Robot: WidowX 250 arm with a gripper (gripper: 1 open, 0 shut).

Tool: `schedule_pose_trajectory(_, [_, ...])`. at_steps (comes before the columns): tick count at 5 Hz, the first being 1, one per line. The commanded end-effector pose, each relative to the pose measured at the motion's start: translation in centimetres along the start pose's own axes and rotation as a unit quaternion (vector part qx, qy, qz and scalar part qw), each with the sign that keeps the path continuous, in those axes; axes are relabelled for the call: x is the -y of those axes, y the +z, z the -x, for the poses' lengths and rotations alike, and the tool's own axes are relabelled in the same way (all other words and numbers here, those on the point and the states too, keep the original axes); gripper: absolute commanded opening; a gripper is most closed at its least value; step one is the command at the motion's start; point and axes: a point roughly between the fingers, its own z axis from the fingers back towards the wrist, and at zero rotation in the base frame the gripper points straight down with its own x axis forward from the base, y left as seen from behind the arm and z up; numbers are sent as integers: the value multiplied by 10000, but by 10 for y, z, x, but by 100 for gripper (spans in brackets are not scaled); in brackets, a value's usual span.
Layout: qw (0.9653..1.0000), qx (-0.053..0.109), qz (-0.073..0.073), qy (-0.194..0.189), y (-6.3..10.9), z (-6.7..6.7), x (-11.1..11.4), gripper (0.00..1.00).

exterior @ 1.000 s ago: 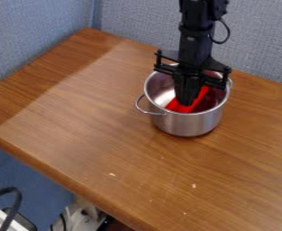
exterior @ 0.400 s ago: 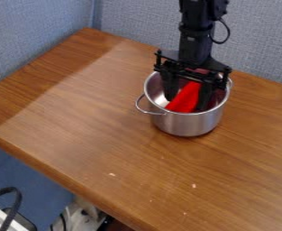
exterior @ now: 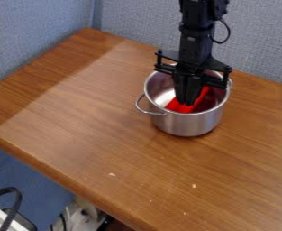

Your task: Move the red object from the metal pot to the table

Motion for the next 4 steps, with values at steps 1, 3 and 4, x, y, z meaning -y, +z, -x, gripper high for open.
schedule_pose_trajectory(1, [9991,402,68,-82,24,-1,8,100])
schedule_pose_trajectory(3, [9991,413,67,-75,21,-1,8,0])
schedule_pose_trajectory(4, [9990,426,68,-75,21,0,8,0])
